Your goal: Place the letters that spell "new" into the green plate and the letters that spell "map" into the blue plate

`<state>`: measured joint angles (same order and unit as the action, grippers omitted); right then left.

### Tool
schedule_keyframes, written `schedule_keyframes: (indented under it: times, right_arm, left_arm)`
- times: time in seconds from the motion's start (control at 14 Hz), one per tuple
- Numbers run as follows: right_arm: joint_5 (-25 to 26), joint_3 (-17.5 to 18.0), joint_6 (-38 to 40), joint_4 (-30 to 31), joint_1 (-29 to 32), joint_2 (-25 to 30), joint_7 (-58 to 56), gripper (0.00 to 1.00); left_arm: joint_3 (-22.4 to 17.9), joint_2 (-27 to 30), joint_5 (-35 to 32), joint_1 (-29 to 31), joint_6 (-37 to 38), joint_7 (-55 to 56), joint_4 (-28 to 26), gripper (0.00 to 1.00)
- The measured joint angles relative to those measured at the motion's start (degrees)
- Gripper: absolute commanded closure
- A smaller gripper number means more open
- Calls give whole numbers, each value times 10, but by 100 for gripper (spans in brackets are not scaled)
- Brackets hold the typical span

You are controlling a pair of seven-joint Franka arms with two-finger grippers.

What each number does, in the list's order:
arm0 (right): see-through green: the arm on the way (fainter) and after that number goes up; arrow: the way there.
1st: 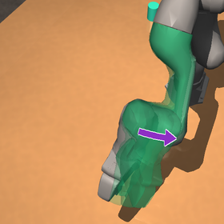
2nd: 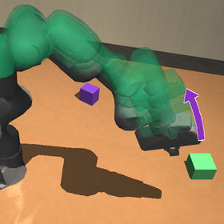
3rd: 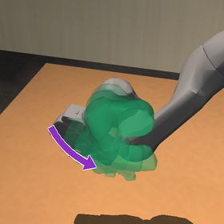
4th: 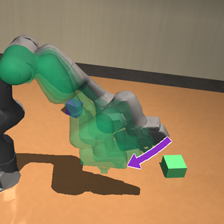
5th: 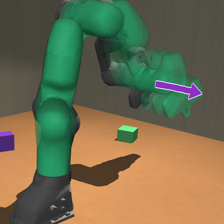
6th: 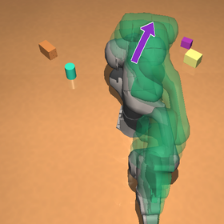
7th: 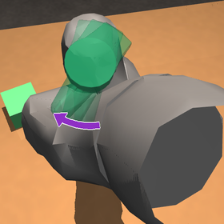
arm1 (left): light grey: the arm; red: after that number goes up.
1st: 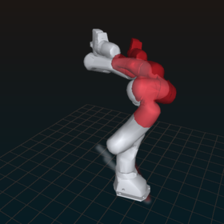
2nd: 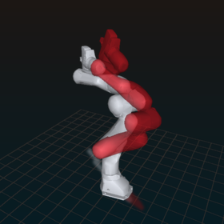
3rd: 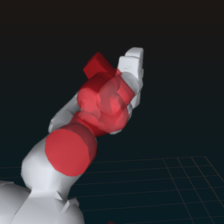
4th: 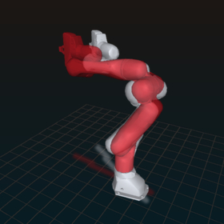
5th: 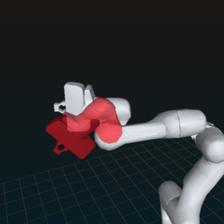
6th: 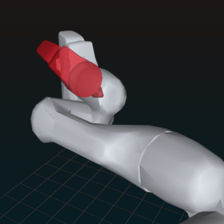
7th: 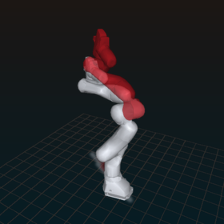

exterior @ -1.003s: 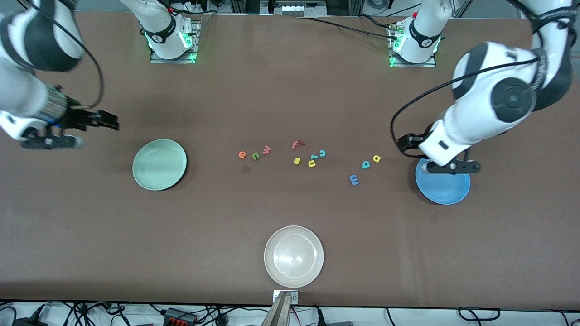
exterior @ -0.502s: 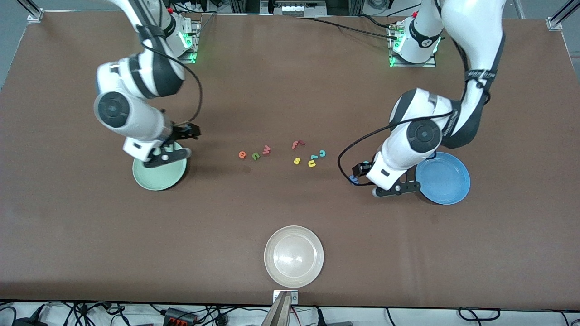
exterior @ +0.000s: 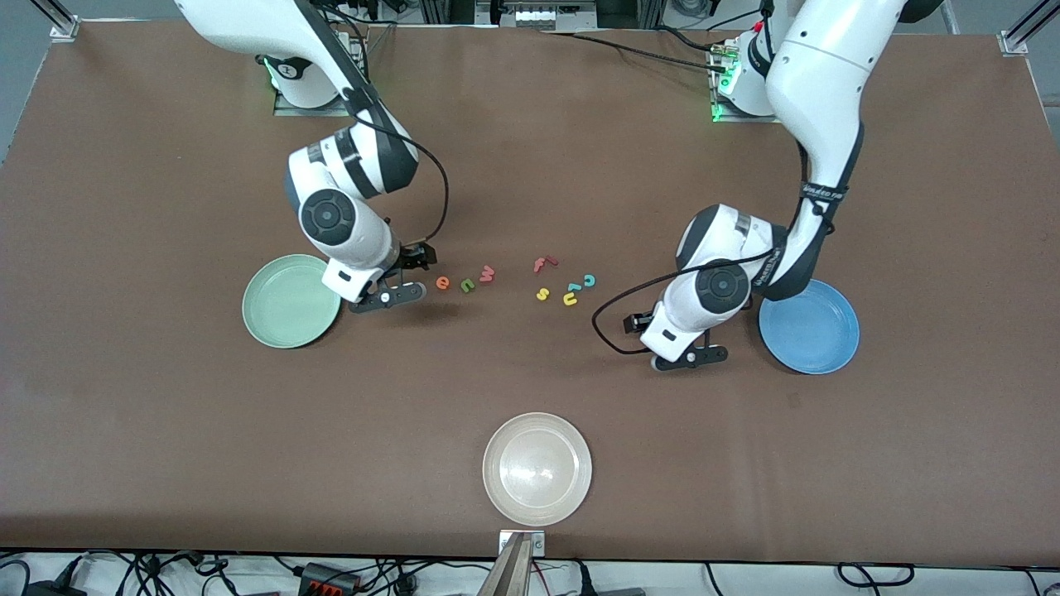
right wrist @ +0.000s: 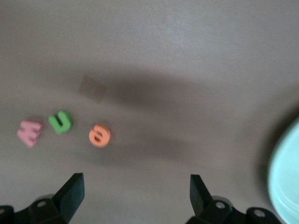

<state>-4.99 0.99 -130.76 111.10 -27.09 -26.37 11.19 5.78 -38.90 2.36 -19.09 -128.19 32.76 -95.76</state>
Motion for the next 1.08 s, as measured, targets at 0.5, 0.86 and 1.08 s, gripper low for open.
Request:
schedule_keyframes:
  times: [0.5, 0.86, 1.08]
  right_arm:
    - [0, -1, -35, -13, -38, -42, 67, 11]
    - [0, -1, -48, -15, -47, -57, 83, 30]
    - [0, -3, -49, -16, -47, -61, 84, 36]
  left_arm:
    - [-1, -24, -1, -4, -27, -5, 0, 54]
    - [-1, -29, -1, -4, -33, -8, 1, 84]
    - [-6, -29, -1, -2, -32, -9, 3, 90]
